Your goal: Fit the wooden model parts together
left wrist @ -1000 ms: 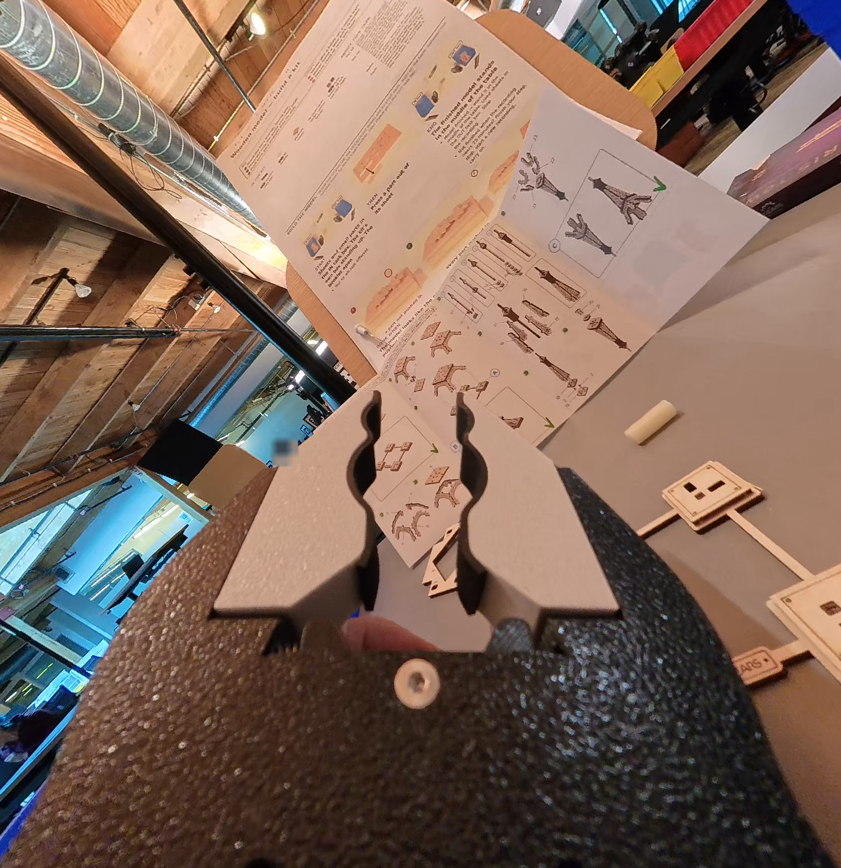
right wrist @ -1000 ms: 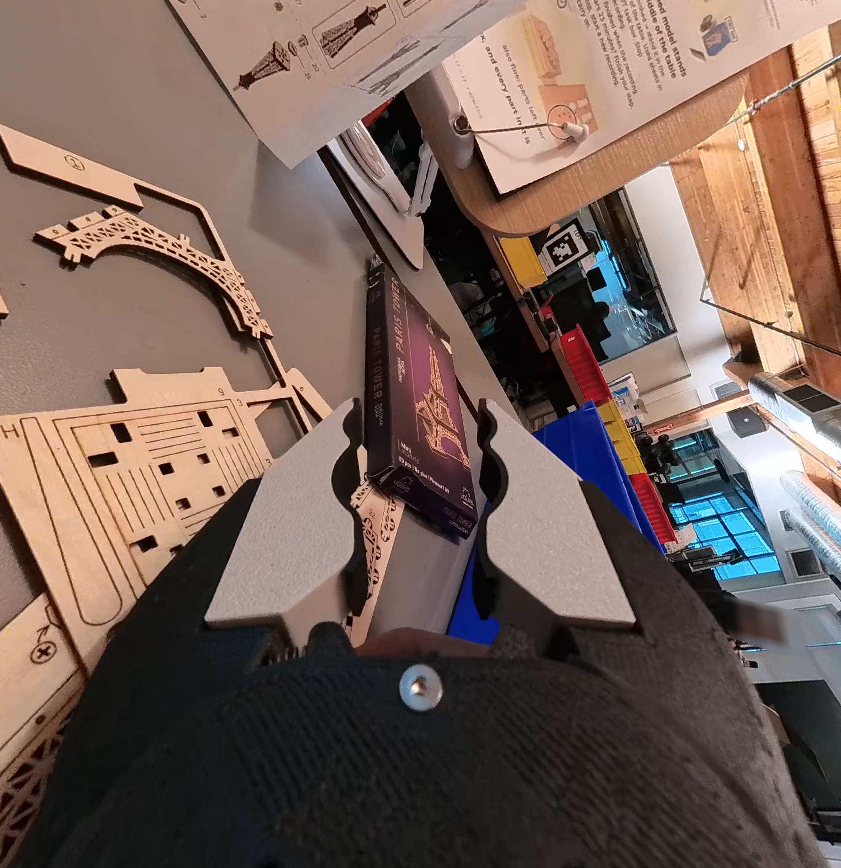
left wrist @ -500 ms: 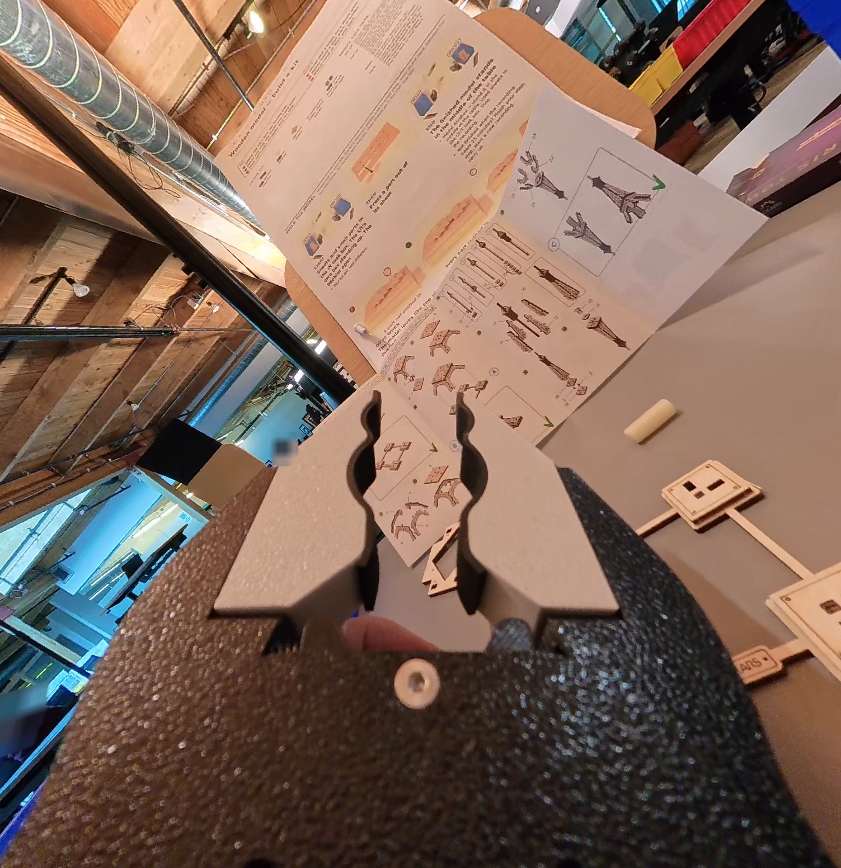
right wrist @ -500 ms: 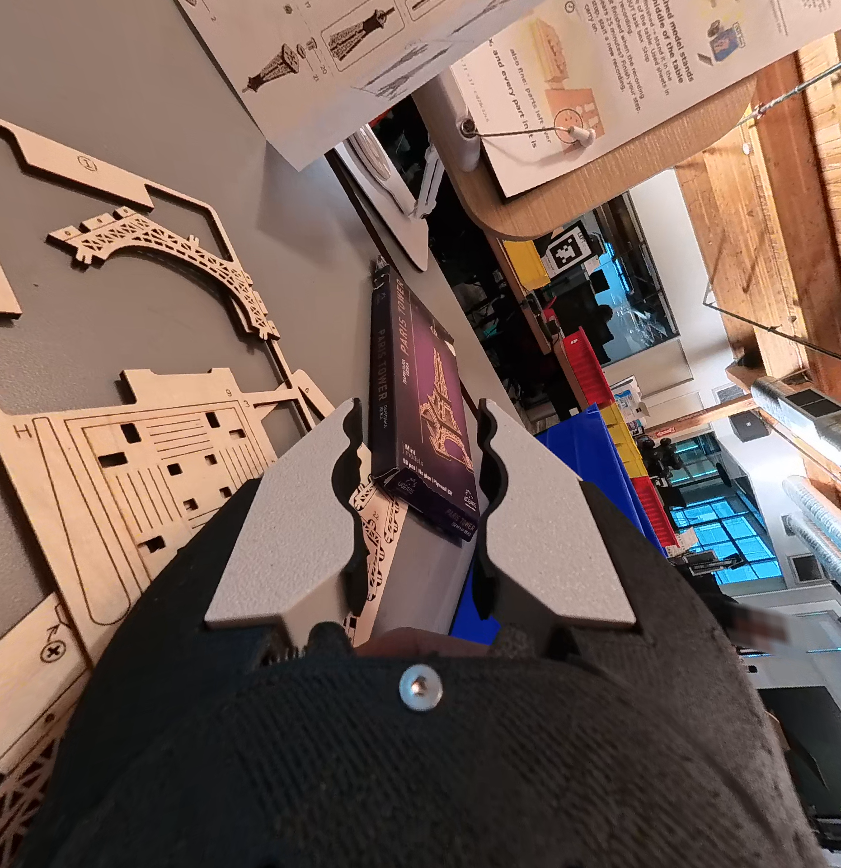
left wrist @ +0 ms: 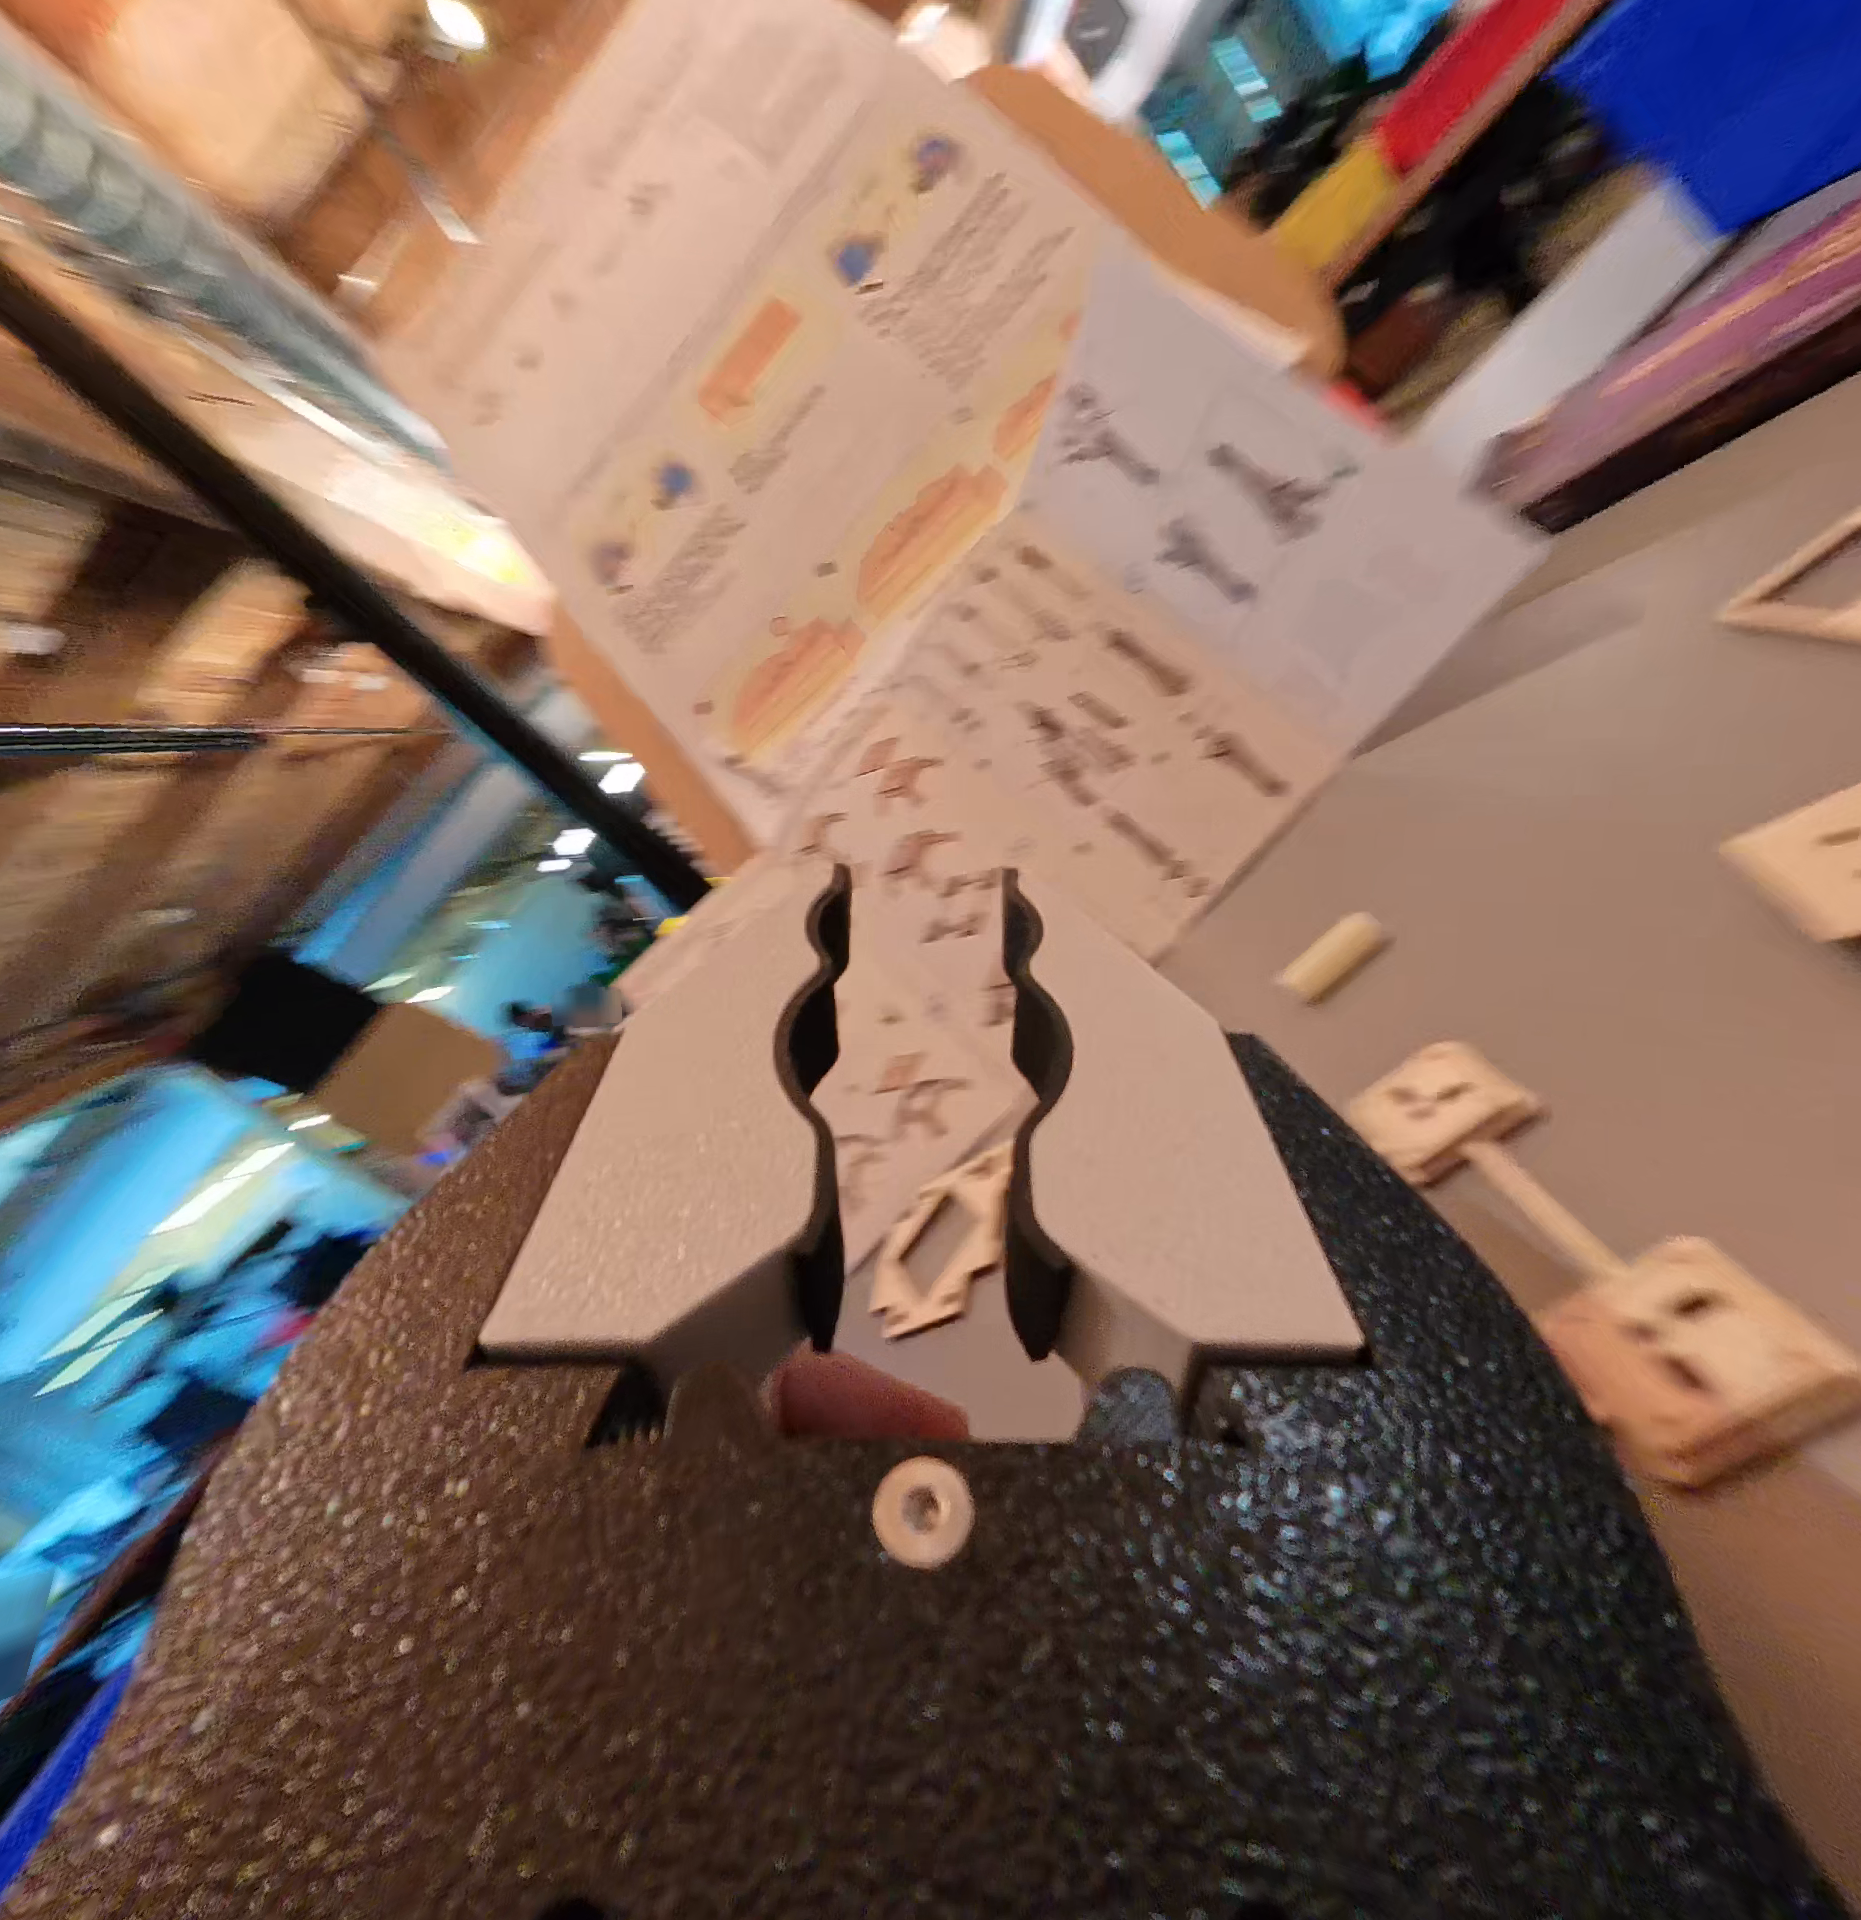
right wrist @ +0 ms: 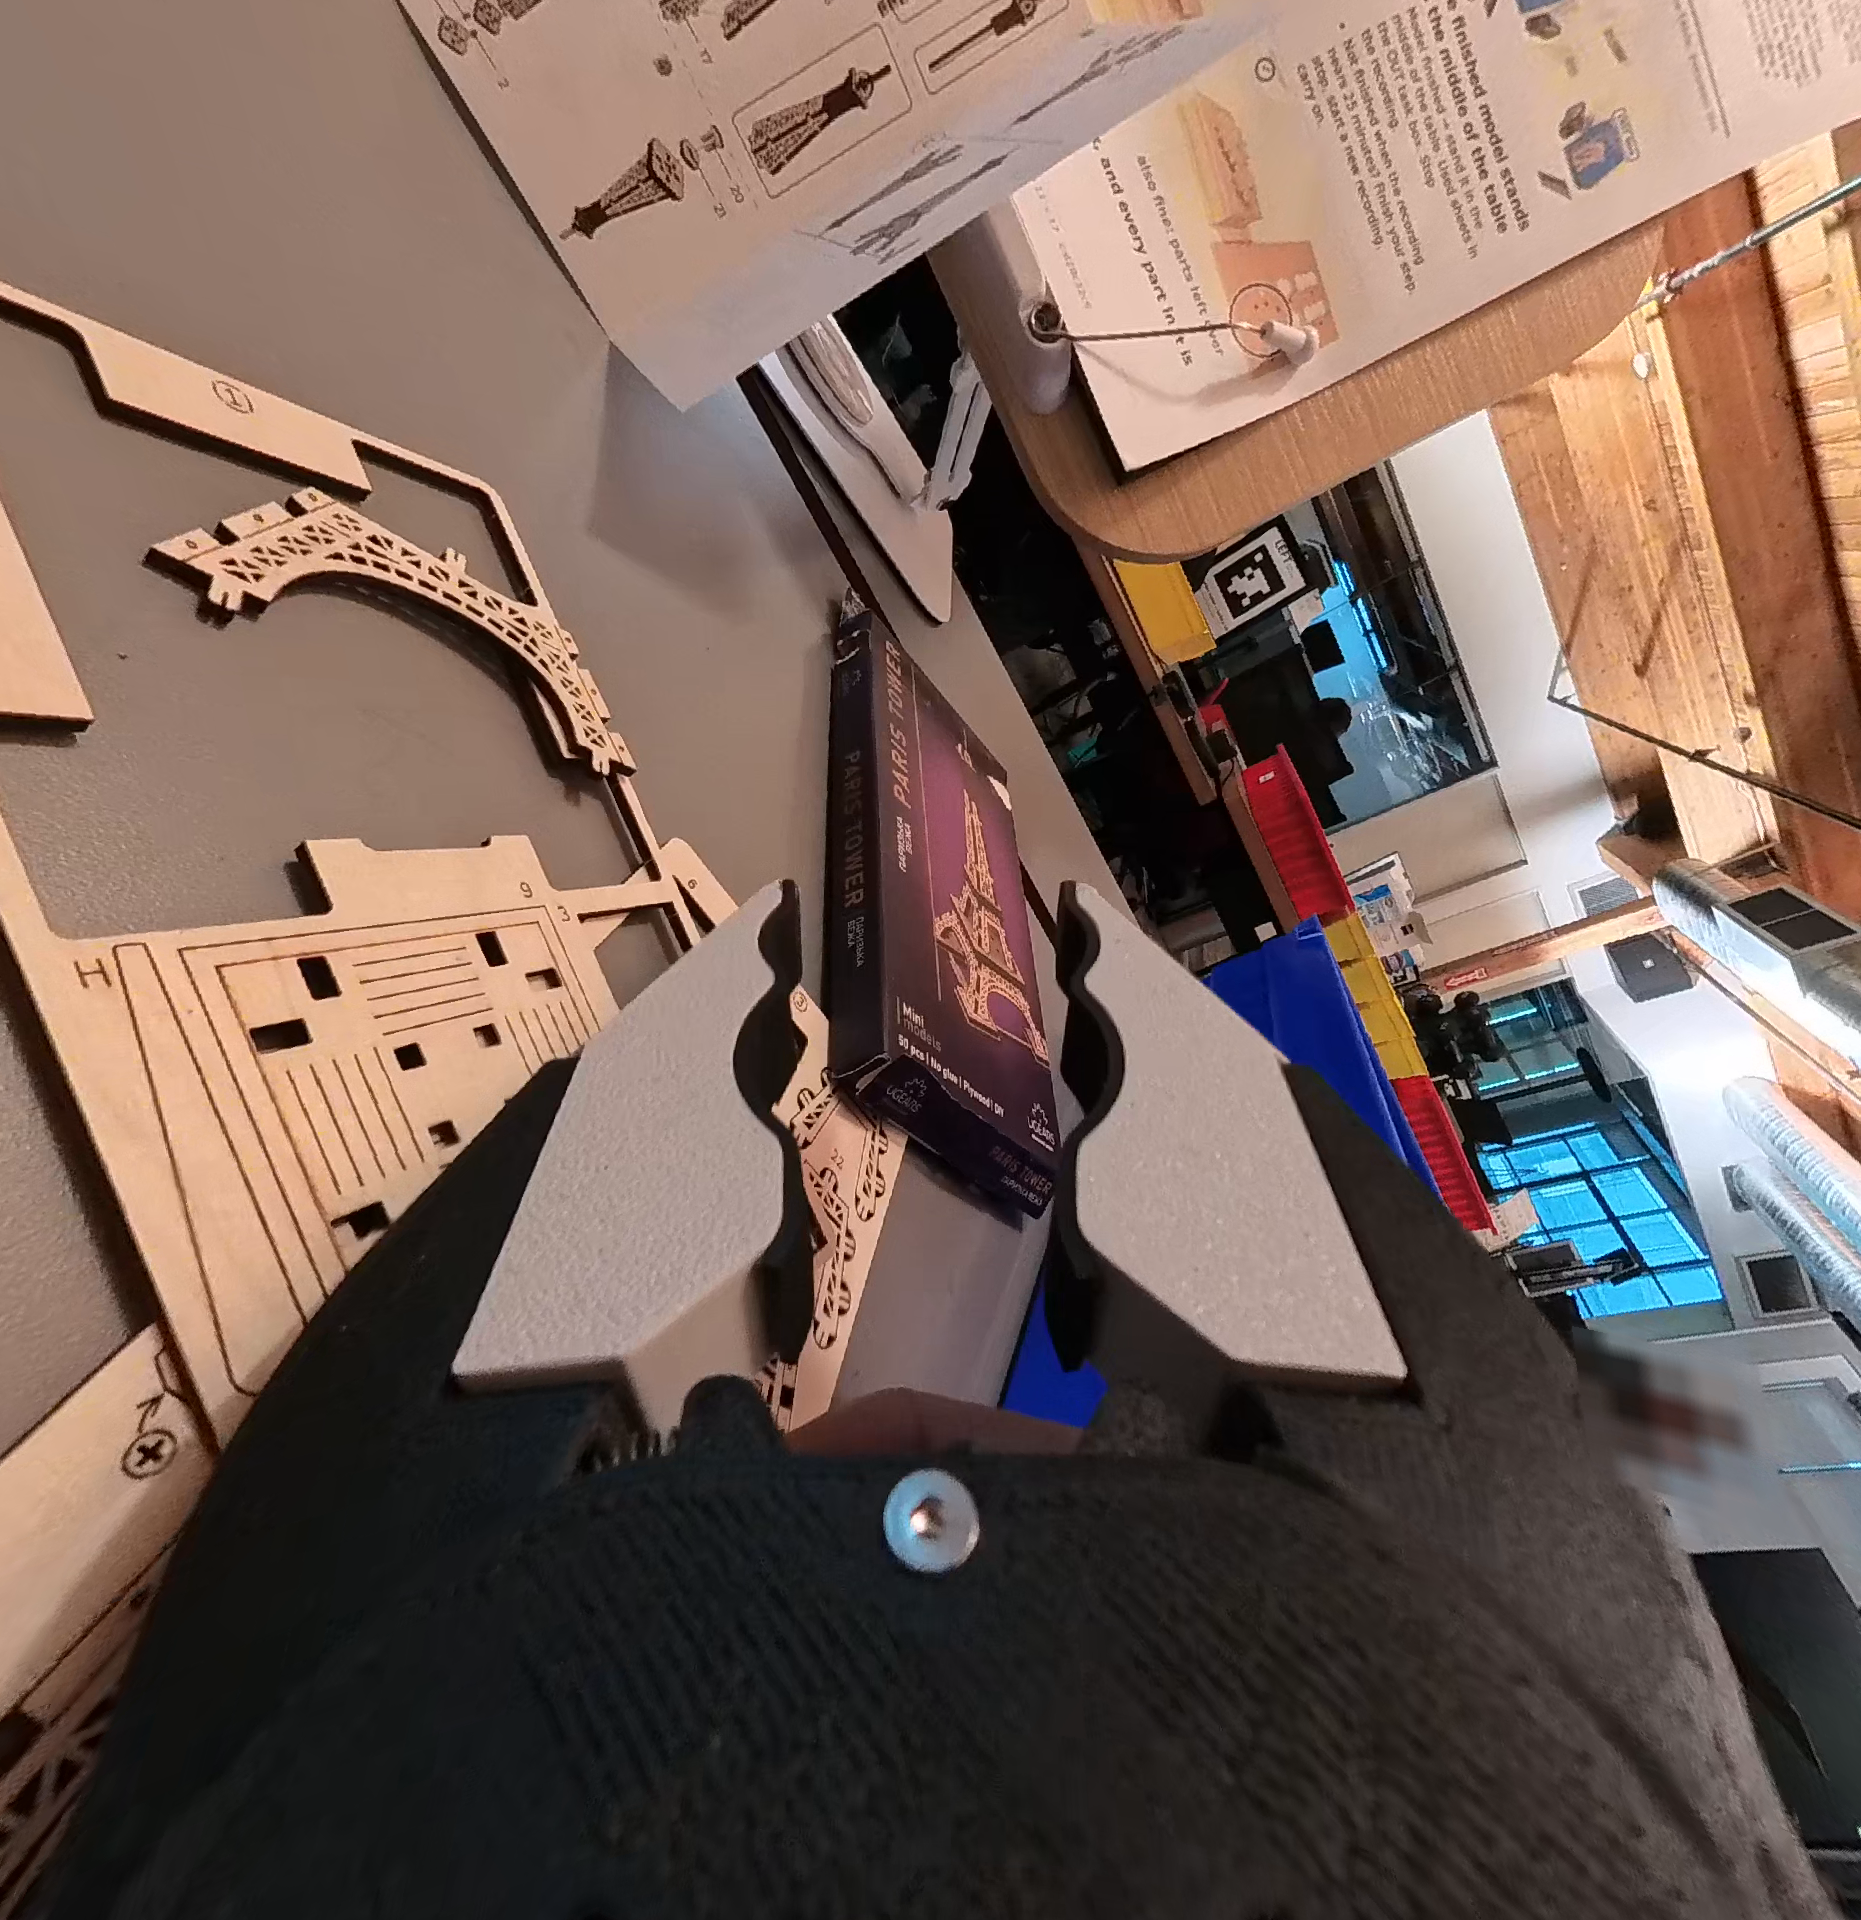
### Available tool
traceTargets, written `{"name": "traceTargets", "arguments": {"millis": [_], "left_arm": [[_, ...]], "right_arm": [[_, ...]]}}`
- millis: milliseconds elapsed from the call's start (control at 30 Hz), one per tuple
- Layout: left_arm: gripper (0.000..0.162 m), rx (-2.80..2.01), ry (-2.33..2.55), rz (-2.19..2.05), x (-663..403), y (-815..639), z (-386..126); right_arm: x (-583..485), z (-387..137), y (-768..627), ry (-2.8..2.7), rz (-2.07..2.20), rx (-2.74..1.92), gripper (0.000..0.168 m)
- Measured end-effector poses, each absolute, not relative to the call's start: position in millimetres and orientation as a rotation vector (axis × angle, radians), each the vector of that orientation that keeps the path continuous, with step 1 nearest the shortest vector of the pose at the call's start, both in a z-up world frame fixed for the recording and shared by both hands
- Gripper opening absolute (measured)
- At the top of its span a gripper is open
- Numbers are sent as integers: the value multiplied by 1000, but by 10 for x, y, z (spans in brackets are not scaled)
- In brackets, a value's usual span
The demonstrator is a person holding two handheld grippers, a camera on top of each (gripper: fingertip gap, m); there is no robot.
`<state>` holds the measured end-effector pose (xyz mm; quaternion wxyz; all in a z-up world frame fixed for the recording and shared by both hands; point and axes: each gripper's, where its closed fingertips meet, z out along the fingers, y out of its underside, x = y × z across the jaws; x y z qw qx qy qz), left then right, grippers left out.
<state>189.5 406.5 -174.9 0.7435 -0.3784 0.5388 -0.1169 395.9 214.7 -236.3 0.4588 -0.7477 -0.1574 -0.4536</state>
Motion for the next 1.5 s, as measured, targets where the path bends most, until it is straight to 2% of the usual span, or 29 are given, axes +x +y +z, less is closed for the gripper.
{"name": "traceTargets", "arguments": {"millis": [233,333,533,667,800,933,1033,1167,1233,1300,1400,1500], "left_arm": [[35,-1284,1754,-840,2221,3004,-2171],[29,-1511,1803,-1035,2266,2784,-2267],[26,-1746,1806,-973,2271,2871,-2525],[7,-1789,1832,-968,2278,2810,-2580],[5,-1733,1835,-961,2302,2775,-2518],[5,-1492,1761,-973,2383,2763,-2151],[4,-1019,1570,-907,2416,2685,-1414],[4,-180,1229,-332,2109,2309,-446],[4,124,1154,-72,2039,2056,-340],[3,287,1111,22,2015,1905,-331],[4,438,1050,166,1989,1829,-307],[4,542,1015,237,1954,1721,-308]], "right_arm": [[3837,-2273,2185,-439,-1139,-1783,47],[3798,-2261,2195,-459,-1145,-1775,47],[3740,-2220,2211,-490,-1166,-1752,47],[3696,-2184,2221,-507,-1176,-1737,47],[3667,-2144,2215,-507,-1176,-1725,47],[3669,-2070,2186,-443,-1120,-1714,47],[3636,-2030,2179,-360,-963,-1710,48],[3196,-1939,2254,-331,-423,-1643,57],[2864,-1765,2237,-335,-122,-1551,69],[2625,-1479,2152,-314,90,-1417,71],[2582,-1083,2009,-266,55,-1273,75],[2515,-812,1875,-272,-63,-1188,71]]}}
